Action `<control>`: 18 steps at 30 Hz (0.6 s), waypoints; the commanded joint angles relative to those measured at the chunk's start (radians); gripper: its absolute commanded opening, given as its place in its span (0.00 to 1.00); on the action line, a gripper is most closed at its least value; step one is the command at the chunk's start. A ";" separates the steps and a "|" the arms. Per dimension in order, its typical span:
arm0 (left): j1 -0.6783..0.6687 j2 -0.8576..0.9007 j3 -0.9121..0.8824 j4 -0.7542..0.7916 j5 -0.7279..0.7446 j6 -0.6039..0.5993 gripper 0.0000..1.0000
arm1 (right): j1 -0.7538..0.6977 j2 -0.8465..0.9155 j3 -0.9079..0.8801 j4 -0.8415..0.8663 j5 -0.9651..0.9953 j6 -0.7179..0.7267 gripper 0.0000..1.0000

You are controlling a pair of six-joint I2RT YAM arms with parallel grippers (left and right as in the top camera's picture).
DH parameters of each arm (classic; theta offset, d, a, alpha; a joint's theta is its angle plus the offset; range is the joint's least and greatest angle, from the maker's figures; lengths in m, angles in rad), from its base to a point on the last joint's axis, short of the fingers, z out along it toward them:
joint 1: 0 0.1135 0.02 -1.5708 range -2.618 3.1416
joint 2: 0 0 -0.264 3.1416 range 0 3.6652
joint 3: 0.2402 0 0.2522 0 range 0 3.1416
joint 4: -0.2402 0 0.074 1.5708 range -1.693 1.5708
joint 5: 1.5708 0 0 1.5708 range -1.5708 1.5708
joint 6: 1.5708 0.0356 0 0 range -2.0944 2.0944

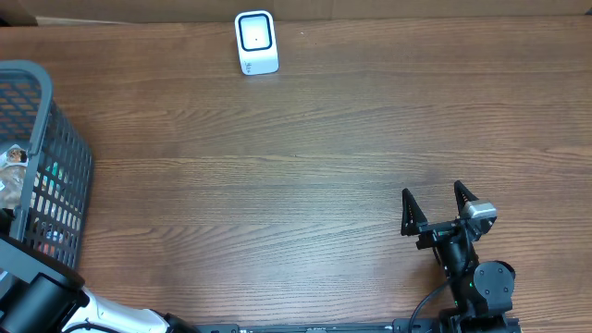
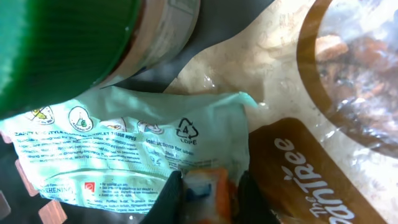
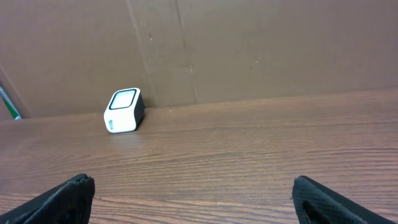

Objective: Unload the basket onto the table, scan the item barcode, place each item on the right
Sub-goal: 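Reach the left gripper into the grey basket and grasp an orange snack pack, then lift the orange pack out and drop it on the table center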

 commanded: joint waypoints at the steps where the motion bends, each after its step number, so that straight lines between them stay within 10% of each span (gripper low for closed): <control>1: -0.007 0.006 0.059 -0.045 -0.010 0.010 0.04 | -0.003 -0.007 -0.011 0.003 0.010 0.007 1.00; 18: -0.131 -0.090 0.884 -0.424 0.339 0.011 0.04 | -0.003 -0.007 -0.011 0.003 0.010 0.007 1.00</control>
